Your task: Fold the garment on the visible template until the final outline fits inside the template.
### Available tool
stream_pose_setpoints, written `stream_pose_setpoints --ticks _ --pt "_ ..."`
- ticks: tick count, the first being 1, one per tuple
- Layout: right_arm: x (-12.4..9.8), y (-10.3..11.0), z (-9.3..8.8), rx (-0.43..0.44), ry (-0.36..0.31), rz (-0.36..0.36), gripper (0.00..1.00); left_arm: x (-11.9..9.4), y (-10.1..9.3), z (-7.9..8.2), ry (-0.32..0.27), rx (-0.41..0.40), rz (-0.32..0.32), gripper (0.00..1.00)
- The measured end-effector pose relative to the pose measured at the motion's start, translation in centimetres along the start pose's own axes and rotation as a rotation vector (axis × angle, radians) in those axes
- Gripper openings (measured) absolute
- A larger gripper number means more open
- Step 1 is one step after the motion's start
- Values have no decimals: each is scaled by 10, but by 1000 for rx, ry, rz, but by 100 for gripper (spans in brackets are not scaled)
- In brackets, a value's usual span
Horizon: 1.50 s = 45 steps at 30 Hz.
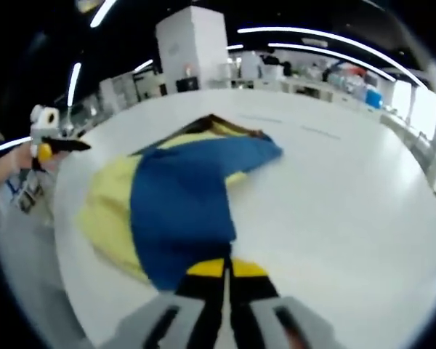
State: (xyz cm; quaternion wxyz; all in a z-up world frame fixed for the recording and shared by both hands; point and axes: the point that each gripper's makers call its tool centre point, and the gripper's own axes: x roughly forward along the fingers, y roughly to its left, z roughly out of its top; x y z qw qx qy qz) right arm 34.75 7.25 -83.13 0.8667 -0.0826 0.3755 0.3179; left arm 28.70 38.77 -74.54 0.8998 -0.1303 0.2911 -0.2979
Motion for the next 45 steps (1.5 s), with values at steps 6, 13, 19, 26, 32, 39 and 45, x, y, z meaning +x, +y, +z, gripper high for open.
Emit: stream_pose_setpoints --ticks 6,13,19,26,32,39,45 --pt "-23 -27 3 30 -29 -45 0 3 2 0 -5 -4 -2 83" --pt "-49 -58 -2 48 -33 -110 0 5 -1 -4 1 -7 -3 83" --pt "-71 -92 -14 68 -15 -177 0 8 2 -3 -6 -15 -1 82" --pt "-96 -130 -24 86 -2 -240 0 11 -1 -5 -2 -16 1 82" --pt "-117 -166 -31 103 10 -301 0 14 1 -2 -5 -17 6 82" --pt "-129 -200 -37 110 36 -357 0 16 0 0 -16 -23 21 82" --pt "-134 -228 -43 128 44 -403 0 16 1 -3 0 -25 36 82"
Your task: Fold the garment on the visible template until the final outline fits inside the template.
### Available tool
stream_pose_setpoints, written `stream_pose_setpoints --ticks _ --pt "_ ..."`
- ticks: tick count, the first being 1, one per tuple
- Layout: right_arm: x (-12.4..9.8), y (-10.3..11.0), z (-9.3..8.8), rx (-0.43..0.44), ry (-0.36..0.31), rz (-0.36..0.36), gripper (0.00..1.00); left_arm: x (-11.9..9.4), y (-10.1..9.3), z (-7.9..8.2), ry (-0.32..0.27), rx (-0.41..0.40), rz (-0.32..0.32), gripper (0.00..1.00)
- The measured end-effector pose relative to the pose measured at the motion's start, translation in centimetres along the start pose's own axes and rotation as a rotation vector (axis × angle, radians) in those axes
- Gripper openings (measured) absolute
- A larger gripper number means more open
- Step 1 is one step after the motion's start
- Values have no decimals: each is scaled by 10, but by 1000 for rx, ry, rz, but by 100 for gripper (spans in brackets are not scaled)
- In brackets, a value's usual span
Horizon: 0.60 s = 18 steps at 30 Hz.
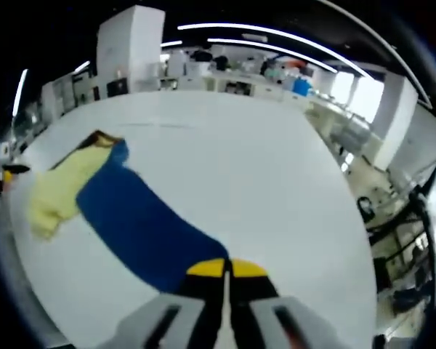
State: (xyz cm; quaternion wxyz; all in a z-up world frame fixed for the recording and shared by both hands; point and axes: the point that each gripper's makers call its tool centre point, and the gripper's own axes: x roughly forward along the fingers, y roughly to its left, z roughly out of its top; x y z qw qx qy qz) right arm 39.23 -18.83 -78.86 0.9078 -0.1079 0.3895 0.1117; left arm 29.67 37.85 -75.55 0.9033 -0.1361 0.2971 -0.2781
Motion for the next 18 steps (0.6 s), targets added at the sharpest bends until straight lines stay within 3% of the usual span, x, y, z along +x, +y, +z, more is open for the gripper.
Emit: stream_pose_setpoints --ticks 4,7,18 --pt "13 -29 3 25 7 -25 0 1 8 0 6 -13 14 82" --pt "24 -39 8 45 9 -32 0 2 12 1 6 -18 26 81" --pt "37 -41 4 47 45 -53 0 13 9 -1 18 -30 25 81"
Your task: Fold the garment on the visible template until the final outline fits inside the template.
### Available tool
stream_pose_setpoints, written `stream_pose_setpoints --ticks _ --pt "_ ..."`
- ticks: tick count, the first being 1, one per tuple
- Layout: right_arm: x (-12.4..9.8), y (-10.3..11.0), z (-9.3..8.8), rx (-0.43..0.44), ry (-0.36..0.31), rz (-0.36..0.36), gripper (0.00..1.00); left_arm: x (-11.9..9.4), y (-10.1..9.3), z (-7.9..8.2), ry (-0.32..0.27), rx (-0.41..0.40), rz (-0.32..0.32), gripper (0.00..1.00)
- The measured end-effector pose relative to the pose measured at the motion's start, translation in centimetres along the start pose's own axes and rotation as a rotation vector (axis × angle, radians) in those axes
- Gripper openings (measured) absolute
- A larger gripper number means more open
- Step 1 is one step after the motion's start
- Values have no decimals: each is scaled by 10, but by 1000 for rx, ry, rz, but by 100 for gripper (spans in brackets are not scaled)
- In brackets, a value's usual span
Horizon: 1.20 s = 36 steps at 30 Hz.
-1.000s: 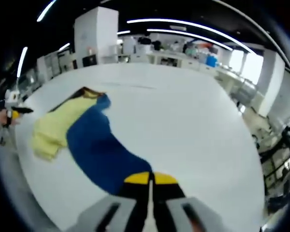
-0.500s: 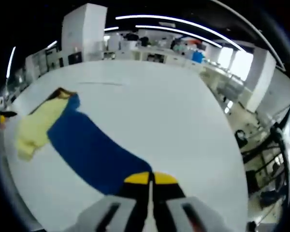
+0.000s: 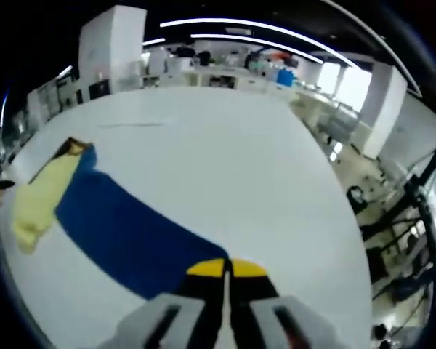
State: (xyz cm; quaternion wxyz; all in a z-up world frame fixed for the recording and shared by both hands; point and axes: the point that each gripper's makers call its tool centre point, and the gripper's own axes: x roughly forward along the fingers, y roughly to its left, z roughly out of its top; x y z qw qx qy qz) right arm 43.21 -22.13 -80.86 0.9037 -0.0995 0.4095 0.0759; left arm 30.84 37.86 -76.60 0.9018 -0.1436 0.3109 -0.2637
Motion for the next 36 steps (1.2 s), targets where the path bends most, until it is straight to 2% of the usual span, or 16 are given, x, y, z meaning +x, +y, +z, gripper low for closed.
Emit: stream_pose_setpoints --ticks 13,26,33,36 --pt "6 -2 -16 16 53 -4 0 1 2 -3 -5 -21 -2 81" --pt "2 4 -20 49 51 1 0 1 1 -7 -1 -28 -2 80" --pt "-2 10 -19 83 24 25 0 0 4 -5 -6 -30 -5 80" --pt "-2 12 -16 94 0 42 7 0 5 -5 -7 -29 -7 80"
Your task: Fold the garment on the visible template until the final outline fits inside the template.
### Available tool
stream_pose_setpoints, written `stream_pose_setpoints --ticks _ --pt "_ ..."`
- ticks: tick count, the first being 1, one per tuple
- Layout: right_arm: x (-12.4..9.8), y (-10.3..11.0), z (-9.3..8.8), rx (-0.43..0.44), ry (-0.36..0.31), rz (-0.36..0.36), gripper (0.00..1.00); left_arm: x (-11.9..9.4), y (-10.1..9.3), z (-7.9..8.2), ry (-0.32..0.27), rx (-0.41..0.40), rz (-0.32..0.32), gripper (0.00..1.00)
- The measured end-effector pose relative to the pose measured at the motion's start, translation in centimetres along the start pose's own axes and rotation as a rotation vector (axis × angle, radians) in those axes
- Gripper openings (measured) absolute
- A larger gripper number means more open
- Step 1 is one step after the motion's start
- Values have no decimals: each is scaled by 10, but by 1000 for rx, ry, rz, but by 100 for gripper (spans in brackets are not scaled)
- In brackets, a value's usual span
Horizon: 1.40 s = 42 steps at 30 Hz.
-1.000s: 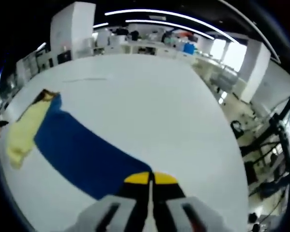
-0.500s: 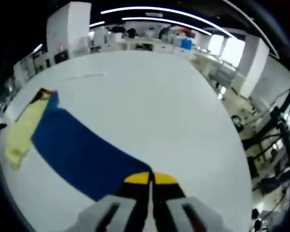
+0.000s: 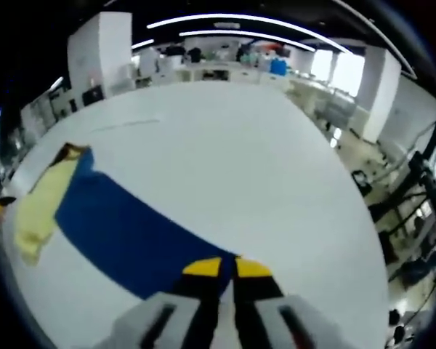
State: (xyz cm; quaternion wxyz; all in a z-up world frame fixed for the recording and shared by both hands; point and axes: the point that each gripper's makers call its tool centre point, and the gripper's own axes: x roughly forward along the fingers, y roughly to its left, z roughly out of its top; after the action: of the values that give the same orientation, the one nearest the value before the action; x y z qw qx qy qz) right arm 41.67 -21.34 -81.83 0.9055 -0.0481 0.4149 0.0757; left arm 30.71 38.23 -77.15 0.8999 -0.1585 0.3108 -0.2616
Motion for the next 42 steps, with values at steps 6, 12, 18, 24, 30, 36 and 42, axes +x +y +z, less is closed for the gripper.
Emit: stream_pose_setpoints --ticks 6,12,18,24,30,36,42 --pt "0 14 11 15 -71 66 29 1 -3 0 -2 1 -4 80" --pt "-2 33 16 -13 -108 123 63 2 -7 -2 -5 0 -13 80" --pt "-12 54 16 -25 -129 168 83 3 -12 -2 -11 1 -24 80" --pt "-15 63 17 -48 -132 190 90 3 -14 -3 -7 19 -32 80" --pt "-21 82 17 -93 -129 216 91 2 -16 -6 -11 24 -41 79" --pt "-29 110 25 -117 -149 258 89 -1 -18 -9 -22 17 -43 79" --pt "-35 138 31 -165 -160 306 87 -5 -19 -11 -24 16 -41 79"
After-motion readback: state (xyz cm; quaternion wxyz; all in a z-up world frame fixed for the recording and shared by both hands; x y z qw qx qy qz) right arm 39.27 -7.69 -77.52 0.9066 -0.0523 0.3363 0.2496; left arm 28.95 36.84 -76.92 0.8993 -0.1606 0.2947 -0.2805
